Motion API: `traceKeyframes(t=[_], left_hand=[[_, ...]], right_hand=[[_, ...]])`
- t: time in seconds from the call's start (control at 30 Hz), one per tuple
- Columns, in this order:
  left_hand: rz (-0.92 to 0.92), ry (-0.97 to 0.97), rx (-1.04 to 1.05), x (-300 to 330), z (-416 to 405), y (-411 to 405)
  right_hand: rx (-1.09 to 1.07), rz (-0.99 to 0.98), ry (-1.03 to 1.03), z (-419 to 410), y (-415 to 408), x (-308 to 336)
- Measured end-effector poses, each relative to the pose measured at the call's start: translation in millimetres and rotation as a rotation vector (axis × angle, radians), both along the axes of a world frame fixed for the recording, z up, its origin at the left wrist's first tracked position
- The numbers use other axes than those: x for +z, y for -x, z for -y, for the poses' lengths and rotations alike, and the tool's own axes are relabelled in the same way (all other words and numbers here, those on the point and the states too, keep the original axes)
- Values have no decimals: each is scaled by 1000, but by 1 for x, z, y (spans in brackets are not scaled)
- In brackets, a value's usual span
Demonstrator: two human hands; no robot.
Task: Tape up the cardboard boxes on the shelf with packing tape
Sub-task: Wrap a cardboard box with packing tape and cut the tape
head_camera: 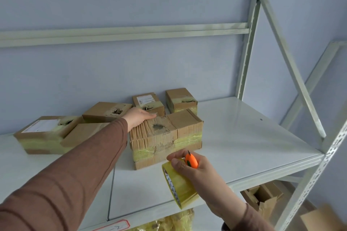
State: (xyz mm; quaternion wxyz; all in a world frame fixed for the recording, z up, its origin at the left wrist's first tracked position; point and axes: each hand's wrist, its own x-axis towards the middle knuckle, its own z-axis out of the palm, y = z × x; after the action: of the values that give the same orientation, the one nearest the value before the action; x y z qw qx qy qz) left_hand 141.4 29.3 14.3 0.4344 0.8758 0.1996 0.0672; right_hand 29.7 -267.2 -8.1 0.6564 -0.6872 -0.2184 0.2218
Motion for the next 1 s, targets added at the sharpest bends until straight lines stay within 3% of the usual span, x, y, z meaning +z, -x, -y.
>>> traceKeyframes(t=[0.13, 0.27, 0.33, 0.4, 0.47, 0.5, 0.57, 0.63, 0.8, 0.93, 1.0], left_hand=[[-168, -42, 28, 0, 2, -4], [-138, -77, 89, -1, 1, -5], [-1, -129, 113, -6, 0, -5], [261, -164, 124, -6, -2, 0], [386, -178, 7, 1, -5, 8], [321, -184, -110, 6, -4, 11], [16, -260, -307, 11, 0, 16], [-172, -281, -362, 9, 3, 19], [-104, -243, -305, 2, 5, 17], [100, -199, -274, -8, 3, 19], [51, -197, -243, -8, 2, 20]], right_hand=[[13, -3, 1, 1, -2, -3], [29, -12, 2, 1, -3, -5], [30, -14, 2, 1, -5, -5], [32, -7, 1, 2, -6, -6], [43, -3, -1, 2, -7, -6], [50, -5, -2, 2, -8, -7], [59, -8, -1, 1, -8, -7], [62, -3, 5, -1, -8, -7], [53, 13, 24, 1, -7, -6], [48, 10, 11, 5, -6, -4], [37, 18, -15, 7, -4, 0]])
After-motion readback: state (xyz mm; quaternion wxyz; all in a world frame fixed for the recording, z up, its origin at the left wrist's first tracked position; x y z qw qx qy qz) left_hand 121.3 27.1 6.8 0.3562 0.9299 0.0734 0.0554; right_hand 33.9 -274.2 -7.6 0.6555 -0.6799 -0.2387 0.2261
